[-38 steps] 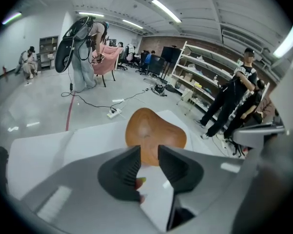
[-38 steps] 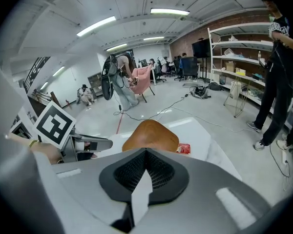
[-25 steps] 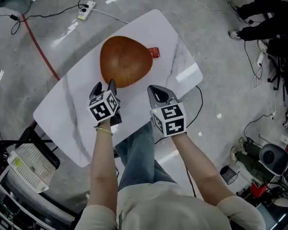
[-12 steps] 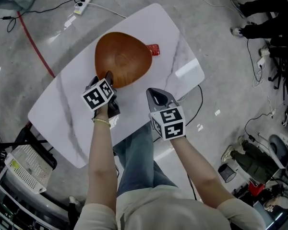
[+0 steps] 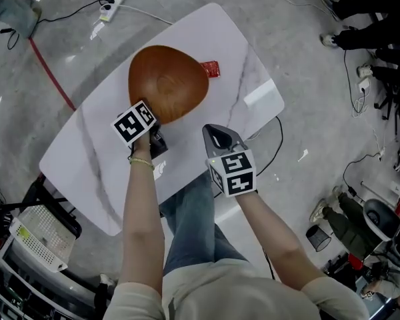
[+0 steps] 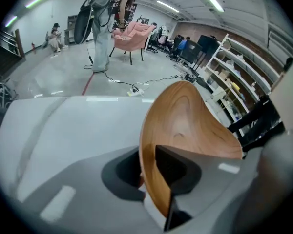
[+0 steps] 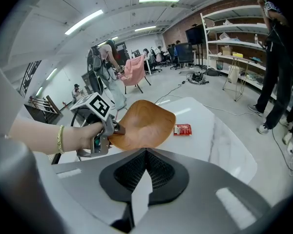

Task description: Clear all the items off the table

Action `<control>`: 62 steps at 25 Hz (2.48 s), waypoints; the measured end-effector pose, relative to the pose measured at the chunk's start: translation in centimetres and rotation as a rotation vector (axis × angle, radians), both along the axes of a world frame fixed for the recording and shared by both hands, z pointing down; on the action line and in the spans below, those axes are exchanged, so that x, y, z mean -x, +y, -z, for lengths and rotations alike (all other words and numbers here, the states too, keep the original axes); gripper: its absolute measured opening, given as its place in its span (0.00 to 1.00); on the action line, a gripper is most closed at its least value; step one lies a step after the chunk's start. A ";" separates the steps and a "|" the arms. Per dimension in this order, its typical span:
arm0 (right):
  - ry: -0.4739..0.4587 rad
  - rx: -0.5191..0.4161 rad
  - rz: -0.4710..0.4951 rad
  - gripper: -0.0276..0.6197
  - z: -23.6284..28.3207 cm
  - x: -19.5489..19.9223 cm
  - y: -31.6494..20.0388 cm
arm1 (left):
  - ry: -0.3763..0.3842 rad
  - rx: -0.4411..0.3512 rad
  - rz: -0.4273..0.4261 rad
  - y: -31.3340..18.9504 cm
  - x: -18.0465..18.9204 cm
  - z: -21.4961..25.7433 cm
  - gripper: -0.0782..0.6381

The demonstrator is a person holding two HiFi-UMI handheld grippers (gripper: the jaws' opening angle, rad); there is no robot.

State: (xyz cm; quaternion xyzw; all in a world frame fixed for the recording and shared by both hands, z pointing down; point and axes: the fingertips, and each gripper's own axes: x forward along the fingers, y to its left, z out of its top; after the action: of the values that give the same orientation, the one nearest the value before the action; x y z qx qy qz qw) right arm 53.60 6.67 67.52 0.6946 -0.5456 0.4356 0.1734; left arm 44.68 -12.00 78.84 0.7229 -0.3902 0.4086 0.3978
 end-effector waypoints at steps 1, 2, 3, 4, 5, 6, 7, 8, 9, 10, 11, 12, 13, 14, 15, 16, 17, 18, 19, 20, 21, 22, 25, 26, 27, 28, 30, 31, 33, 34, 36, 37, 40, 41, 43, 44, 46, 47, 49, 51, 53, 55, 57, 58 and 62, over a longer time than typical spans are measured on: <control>0.001 0.000 -0.002 0.04 0.1 0.0 0.1 | -0.004 0.004 0.011 0.0 0.3 0.0 0.20; 0.003 -0.001 -0.004 0.04 0.1 -0.1 0.1 | 0.004 0.013 0.024 0.0 0.4 0.0 0.20; 0.006 -0.002 -0.006 0.04 0.2 -0.2 0.2 | 0.022 0.024 0.042 0.0 0.4 0.1 0.19; 0.008 -0.003 -0.009 0.04 0.2 -0.3 0.2 | 0.047 0.037 0.066 0.1 0.3 0.2 0.18; 0.010 -0.004 -0.012 0.04 0.3 -0.3 0.1 | 0.076 0.048 0.093 0.1 0.2 0.4 0.17; 0.012 -0.006 -0.015 0.04 0.4 -0.3 0.1 | 0.102 0.055 0.115 0.1 0.2 0.6 0.16; 0.014 -0.008 -0.017 0.04 0.5 -0.3 0.0 | 0.123 0.056 0.129 0.1 0.1 0.9 0.15; 0.015 -0.009 -0.019 0.04 0.6 -0.3 -0.1 | 0.138 0.053 0.134 0.1 0.1 1.2 0.15; 0.017 -0.011 -0.020 0.04 0.8 -0.3 -0.1 | 0.149 0.050 0.134 0.2 0.0 1.4 0.15; 0.019 -0.012 -0.020 0.04 1.0 -0.2 -0.1 | 0.157 0.046 0.135 0.3 0.0 1.7 0.14; 0.021 -0.014 -0.021 0.04 1.2 -0.1 -0.1 | 0.162 0.041 0.136 0.4 0.0 1.9 0.14; 0.022 -0.016 -0.021 0.04 1.3 0.0 -0.2 | 0.165 0.035 0.136 0.4 0.1 2.0 0.14; 0.023 -0.018 -0.021 0.04 1.4 0.1 -0.2 | 0.165 0.028 0.133 0.5 0.2 2.2 0.14; 0.024 -0.020 -0.021 0.04 1.6 0.2 -0.2 | 0.164 0.020 0.130 0.5 0.3 2.3 0.14; 0.025 -0.021 -0.022 0.04 1.7 0.2 -0.2 | 0.164 0.014 0.126 0.6 0.5 2.5 0.14; 0.026 -0.022 -0.022 0.04 1.8 0.3 -0.3 | 0.163 0.010 0.122 0.6 0.6 2.6 0.14; 0.028 -0.023 -0.022 0.04 2.0 0.4 -0.3 | 0.162 0.007 0.118 0.6 0.8 2.8 0.14; 0.029 -0.024 -0.022 0.04 2.1 0.5 -0.3 | 0.161 0.006 0.116 0.7 1.0 2.9 0.14; 0.031 -0.024 -0.023 0.04 2.2 0.6 -0.2 | 0.159 0.006 0.114 0.9 1.3 3.0 0.14; 0.033 -0.024 -0.024 0.04 2.4 0.8 -0.1 | 0.157 0.005 0.114 1.0 1.6 3.1 0.14; 0.035 -0.024 -0.025 0.04 2.5 0.9 0.0 | 0.156 0.006 0.114 1.2 2.0 3.1 0.14; 0.037 -0.024 -0.026 0.04 2.6 1.1 0.1 | 0.158 0.007 0.116 1.4 2.3 3.2 0.14; 0.045 -0.025 -0.028 0.04 3.1 1.6 0.3 | 0.179 0.017 0.127 1.9 3.4 3.8 0.14; 0.047 -0.025 -0.028 0.04 3.4 1.7 0.3 | 0.188 0.019 0.133 2.1 3.7 4.1 0.14; 0.049 -0.025 -0.029 0.04 3.7 1.9 0.3 | 0.198 0.021 0.140 2.3 4.1 4.5 0.14; 0.051 -0.026 -0.031 0.04 4.0 2.0 0.4 | 0.207 0.022 0.146 2.5 4.4 5.0 0.14; 0.056 -0.027 -0.036 0.04 4.6 2.3 0.6 | 0.229 0.026 0.154 3.0 5.0 5.9 0.14; 0.059 -0.028 -0.038 0.04 4.9 2.4 0.6 | 0.241 0.026 0.157 3.2 5.3 6.5 0.14; 0.067 -0.032 -0.041 0.04 5.4 2.8 0.7 | 0.261 0.022 0.159 3.5 5.8 7.6 0.14; 0.070 -0.033 -0.043 0.04 5.7 3.0 0.7 | 0.270 0.017 0.157 3.6 6.1 8.2 0.14; 0.076 -0.036 -0.048 0.04 6.5 3.4 0.7 | 0.289 0.009 0.153 3.8 6.6 9.5 0.14; 0.080 -0.038 -0.049 0.04 6.9 3.6 0.7 | 0.299 0.007 0.152 3.9 6.8 10.2 0.14; 0.091 -0.045 -0.051 0.04 8.2 4.6 1.1 | 0.328 0.002 0.150 4.7 7.8 12.2 0.14; 0.094 -0.049 -0.052 0.04 8.6 5.1 1.3 | 0.334 0.000 0.148 4.9 8.3 12.8 0.14; 0.100 -0.061 -0.053 0.04 9.6 6.1 1.6 | 0.346 -0.007 0.144 5.4 9.4 13.9 0.14; 0.103 -0.067 -0.053 0.04 10.1 6.6 1.7 | 0.351 -0.011 0.143 5.5 10.0 14.5 0.14; 0.111 -0.074 -0.053 0.04 11.2 7.6 2.0 | 0.359 -0.017 0.144 5.8 11.3 15.5 0.14; 0.115 -0.077 -0.053 0.04 11.7 8.1 2.2 | 0.362 -0.019 0.148 5.9 12.0 16.0 0.14; 0.122 -0.082 -0.052 0.04 12.6 9.2 2.5 | 0.365 -0.024 0.159 6.3 13.7 17.0 0.14; 0.130 -0.089 -0.047 0.04 13.6 10.4 2.9 | 0.370 -0.026 0.169 6.8 15.5 18.0 0.14; 0.139 -0.096 -0.042 0.04 14.5 11.6 3.4 | 0.379 -0.026 0.173 7.3 17.3 19.0 0.14; 0.146 -0.100 -0.039 0.04 15.2 13.0 3.7 | 0.382 -0.030 0.174 7.7 19.1 19.8 0.14; 0.150 -0.102 -0.038 0.04 15.8 14.3 4.1 | 0.384 -0.035 0.178 8.1 20.7 20.7 0.14; 0.153 -0.104 -0.037 0.04 16.2 15.0 4.2 | 0.387 -0.037 0.181 8.2 21.5 21.1 0.14; 0.161 -0.118 -0.030 0.04 17.6 17.9 4.7 | 0.398 -0.049 0.182 8.6 24.6 22.8 0.14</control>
State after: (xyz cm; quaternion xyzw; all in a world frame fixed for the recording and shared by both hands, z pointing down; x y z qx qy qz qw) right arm 35.75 11.32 49.93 0.7445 -0.5441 0.3481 0.1691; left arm 20.11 -3.36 56.02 0.7606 -0.3775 0.2104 0.4845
